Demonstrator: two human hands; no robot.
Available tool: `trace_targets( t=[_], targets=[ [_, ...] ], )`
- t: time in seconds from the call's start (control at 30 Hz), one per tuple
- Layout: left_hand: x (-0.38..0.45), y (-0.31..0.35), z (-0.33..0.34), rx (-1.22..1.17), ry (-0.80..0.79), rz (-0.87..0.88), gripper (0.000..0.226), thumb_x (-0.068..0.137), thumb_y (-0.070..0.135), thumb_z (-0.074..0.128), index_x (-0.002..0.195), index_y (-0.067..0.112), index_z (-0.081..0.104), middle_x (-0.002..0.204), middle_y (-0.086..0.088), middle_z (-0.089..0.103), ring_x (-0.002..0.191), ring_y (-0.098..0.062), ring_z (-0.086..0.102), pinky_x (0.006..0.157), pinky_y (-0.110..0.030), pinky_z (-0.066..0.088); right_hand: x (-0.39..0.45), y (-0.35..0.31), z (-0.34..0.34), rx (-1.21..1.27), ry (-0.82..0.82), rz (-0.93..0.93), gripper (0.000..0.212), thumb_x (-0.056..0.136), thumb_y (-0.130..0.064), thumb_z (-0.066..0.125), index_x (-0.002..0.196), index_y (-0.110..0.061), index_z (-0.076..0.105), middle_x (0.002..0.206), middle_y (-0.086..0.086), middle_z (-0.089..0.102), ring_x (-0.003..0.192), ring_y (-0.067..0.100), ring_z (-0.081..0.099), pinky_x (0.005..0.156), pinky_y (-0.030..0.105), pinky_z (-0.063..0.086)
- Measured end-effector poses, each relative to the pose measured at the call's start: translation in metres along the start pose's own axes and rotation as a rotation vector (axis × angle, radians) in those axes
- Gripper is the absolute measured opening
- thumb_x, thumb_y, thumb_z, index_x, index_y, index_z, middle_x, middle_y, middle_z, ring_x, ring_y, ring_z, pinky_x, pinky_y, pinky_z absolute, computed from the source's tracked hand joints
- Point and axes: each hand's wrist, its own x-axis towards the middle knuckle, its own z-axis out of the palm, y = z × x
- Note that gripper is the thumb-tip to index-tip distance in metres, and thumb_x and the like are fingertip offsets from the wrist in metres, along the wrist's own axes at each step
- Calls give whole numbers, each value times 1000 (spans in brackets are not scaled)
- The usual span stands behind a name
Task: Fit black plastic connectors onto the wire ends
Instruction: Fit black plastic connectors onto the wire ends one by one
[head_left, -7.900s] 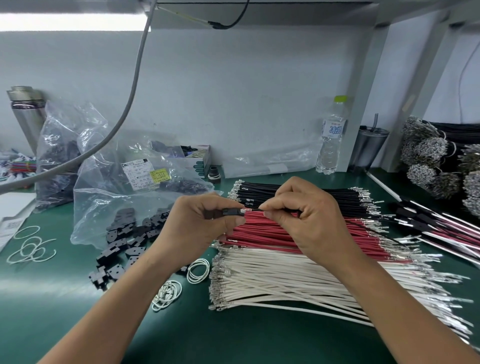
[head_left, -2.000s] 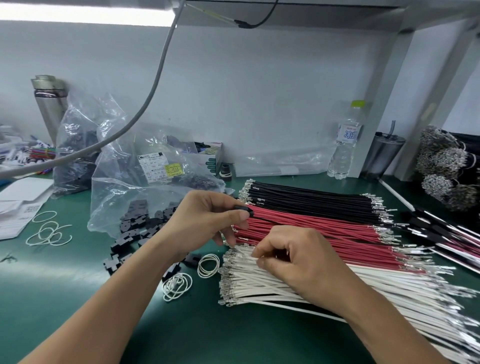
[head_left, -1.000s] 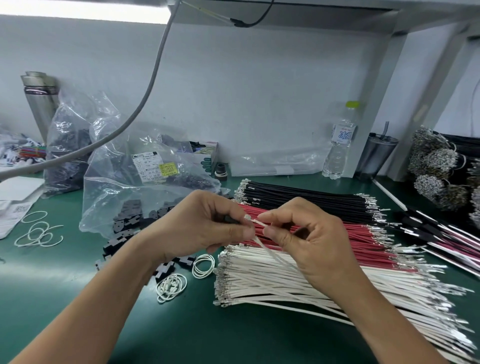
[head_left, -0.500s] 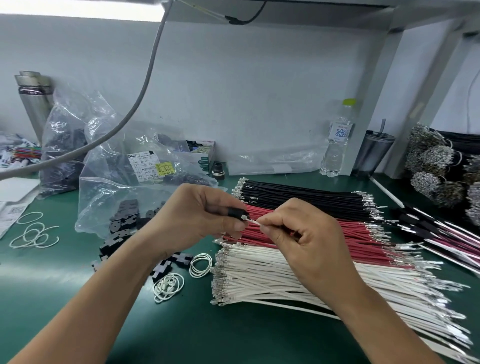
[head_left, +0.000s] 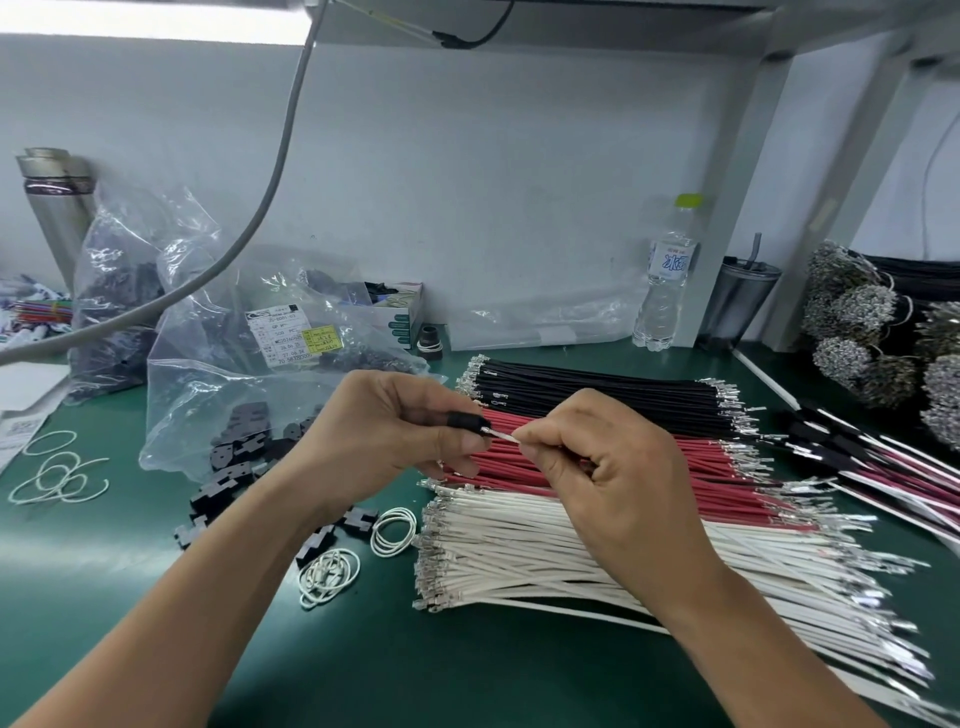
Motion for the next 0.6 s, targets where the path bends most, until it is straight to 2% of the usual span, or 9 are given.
trace_targets(
  t=[0.23, 0.4, 0.6],
  targets=[
    [0, 0, 4, -9, -5, 8, 25, 72, 15, 85, 97, 14, 83, 89, -15, 80, 74, -28, 78, 63, -27, 63, 1, -3, -1, -205, 40, -68, 4, 94, -19, 72, 94, -19, 77, 87, -10, 64, 79, 9, 61, 62, 30, 52],
    [0, 0, 2, -42, 22, -23, 27, 71, 14, 85, 98, 8, 82, 87, -18, 79, 71, -28, 78, 59, -25, 60, -1, -1, -2, -175, 48, -102, 6, 95, -18, 70, 94, -17, 76, 87, -9, 63, 78, 9, 60, 62, 30, 51],
    [-1, -1, 4, -40, -28, -12, 30, 69, 20, 87, 97, 12, 82, 89, -18, 79, 72, -29, 78, 62, -27, 62, -1, -1, 0, -227, 53, -116, 5, 94, -17, 71, 94, -16, 76, 87, -8, 62, 77, 10, 59, 61, 30, 50]
  ],
)
